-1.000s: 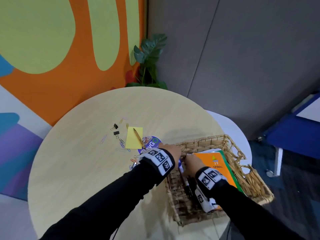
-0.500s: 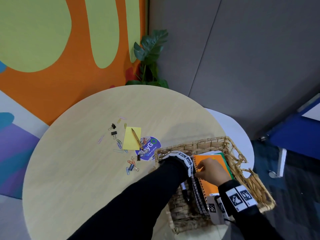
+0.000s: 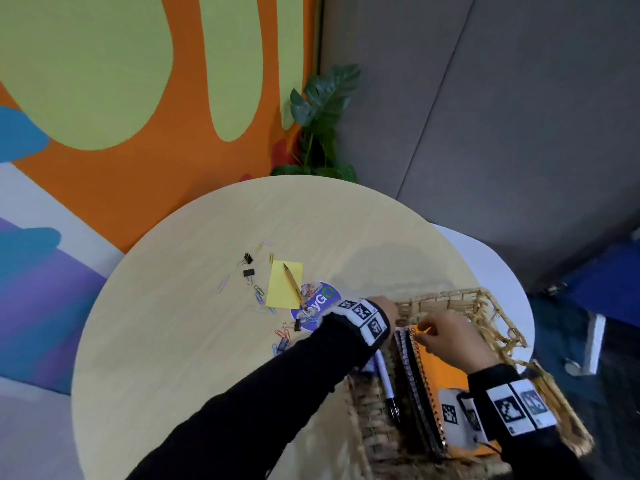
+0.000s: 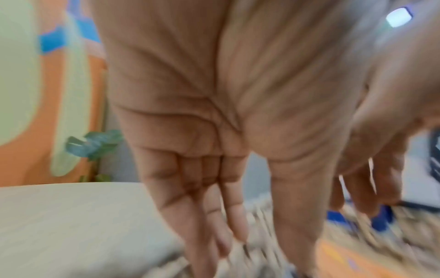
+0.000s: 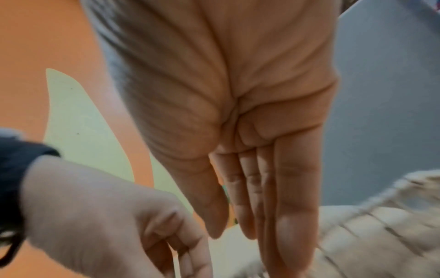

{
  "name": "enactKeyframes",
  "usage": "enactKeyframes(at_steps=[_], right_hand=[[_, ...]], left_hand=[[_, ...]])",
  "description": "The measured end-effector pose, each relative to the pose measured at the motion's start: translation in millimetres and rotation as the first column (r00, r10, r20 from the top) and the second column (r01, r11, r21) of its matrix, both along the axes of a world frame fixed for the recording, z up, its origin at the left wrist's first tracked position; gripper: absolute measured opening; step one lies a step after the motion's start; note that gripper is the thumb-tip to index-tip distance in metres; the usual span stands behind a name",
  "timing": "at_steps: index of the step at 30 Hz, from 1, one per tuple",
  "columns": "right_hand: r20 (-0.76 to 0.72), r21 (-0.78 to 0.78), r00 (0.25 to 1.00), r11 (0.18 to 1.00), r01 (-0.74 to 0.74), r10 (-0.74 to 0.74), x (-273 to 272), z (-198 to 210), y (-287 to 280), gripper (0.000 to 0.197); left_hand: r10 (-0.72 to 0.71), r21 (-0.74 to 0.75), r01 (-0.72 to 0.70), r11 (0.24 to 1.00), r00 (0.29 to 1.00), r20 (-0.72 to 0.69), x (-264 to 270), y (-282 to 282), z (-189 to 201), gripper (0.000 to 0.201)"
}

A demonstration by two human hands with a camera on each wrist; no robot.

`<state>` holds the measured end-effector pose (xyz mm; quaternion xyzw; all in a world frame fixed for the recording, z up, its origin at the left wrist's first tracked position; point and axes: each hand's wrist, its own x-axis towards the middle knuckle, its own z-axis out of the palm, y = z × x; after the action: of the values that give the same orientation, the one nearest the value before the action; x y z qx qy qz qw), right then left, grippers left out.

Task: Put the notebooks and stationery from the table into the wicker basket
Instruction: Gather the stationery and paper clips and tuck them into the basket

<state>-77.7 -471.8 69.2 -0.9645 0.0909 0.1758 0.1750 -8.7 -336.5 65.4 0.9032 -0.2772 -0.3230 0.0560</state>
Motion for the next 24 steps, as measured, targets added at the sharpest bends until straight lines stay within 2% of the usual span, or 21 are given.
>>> enactKeyframes(at_steps=[2, 4, 6, 9, 13, 15, 17, 21, 24], right_hand=[[0.090, 0.034, 0.996, 0.999, -0.031, 0.028, 19.0, 19.8, 16.2, 0.015], [0.174, 0.114, 0.984, 0.992, -0.046, 0.026, 45.9, 34.7, 42.3, 0.011], [0.227, 0.200, 0.973, 0.977, -0.079, 0.032, 76.1, 39.1, 75.8, 0.010], [0.226, 0.209, 0.969, 0.967, -0.145, 0.096, 122.8, 25.5, 131.4, 0.015], [0.052, 0.078, 0.983, 0.981, -0.180, 0.176, 168.7, -20.2, 195.3, 0.028], [-0.060, 0.030, 0.986, 0.987, -0.157, 0.158, 180.8, -45.0, 213.7, 0.033], [-0.158, -0.007, 0.977, 0.989, -0.148, 0.145, 186.5, -67.2, 222.5, 0.034], [-0.233, -0.096, 0.967, 0.986, -0.133, 0.108, 190.0, -93.1, 226.2, 0.039], [-0.243, -0.119, 0.961, 0.979, -0.164, 0.131, 192.1, -102.1, 224.5, 0.038]], left_hand=[[0.057, -0.123, -0.050, 0.991, 0.997, 0.055, 17.0, 27.1, 6.5, 0.020], [0.233, -0.303, -0.211, 0.929, 0.972, 0.038, 34.5, 69.2, 8.9, 0.026], [0.370, -0.383, -0.332, 0.862, 0.929, 0.027, 48.8, 112.4, -2.5, 0.024], [0.511, -0.371, -0.477, 0.797, 0.859, -0.008, 63.4, 171.0, -35.5, 0.020], [0.676, -0.359, -0.633, 0.685, 0.737, -0.009, 73.0, 227.9, -74.2, 0.004], [0.718, -0.357, -0.669, 0.652, 0.696, 0.008, 78.3, 245.1, -86.8, 0.006], [0.729, -0.359, -0.679, 0.641, 0.684, 0.009, 85.7, 258.0, -93.9, 0.014], [0.700, -0.400, -0.614, 0.681, 0.707, 0.106, 109.5, 273.7, -105.1, 0.024], [0.631, -0.448, -0.513, 0.733, 0.758, 0.165, 132.7, 270.1, -108.3, 0.031]])
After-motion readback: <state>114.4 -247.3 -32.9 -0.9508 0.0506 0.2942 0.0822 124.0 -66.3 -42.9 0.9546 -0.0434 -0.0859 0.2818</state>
